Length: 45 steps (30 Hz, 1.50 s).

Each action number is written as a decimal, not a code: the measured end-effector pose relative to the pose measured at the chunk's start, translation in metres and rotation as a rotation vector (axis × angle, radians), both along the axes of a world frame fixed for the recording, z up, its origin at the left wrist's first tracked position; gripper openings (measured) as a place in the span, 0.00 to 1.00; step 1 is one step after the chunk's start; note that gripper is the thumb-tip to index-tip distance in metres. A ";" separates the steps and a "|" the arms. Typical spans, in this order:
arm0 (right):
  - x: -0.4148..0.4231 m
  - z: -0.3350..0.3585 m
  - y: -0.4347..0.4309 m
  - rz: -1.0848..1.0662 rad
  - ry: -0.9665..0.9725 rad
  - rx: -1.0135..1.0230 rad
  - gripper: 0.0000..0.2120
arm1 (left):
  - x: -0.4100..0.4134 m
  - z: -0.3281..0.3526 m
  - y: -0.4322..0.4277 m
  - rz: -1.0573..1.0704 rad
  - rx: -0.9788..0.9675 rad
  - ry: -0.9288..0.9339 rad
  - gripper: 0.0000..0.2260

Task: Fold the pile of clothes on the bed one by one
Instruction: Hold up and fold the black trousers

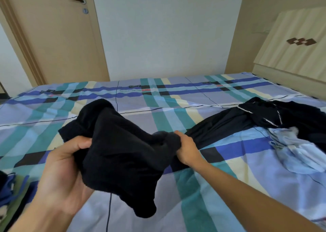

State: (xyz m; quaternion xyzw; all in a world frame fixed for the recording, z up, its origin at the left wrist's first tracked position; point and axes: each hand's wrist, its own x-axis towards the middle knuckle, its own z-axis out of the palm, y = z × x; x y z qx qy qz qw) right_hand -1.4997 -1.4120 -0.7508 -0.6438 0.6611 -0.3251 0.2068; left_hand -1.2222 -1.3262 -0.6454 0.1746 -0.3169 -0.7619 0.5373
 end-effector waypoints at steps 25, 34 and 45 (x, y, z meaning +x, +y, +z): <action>0.055 0.083 0.119 0.427 -0.384 -0.021 0.22 | -0.040 -0.012 0.019 0.230 -0.111 -0.539 0.22; 0.025 0.071 0.105 0.292 -0.166 -0.180 0.23 | -0.027 -0.016 0.007 0.817 -0.207 -1.299 0.09; -0.016 0.070 0.083 0.024 0.085 -0.037 0.16 | 0.012 -0.005 0.001 0.893 -0.280 -1.524 0.20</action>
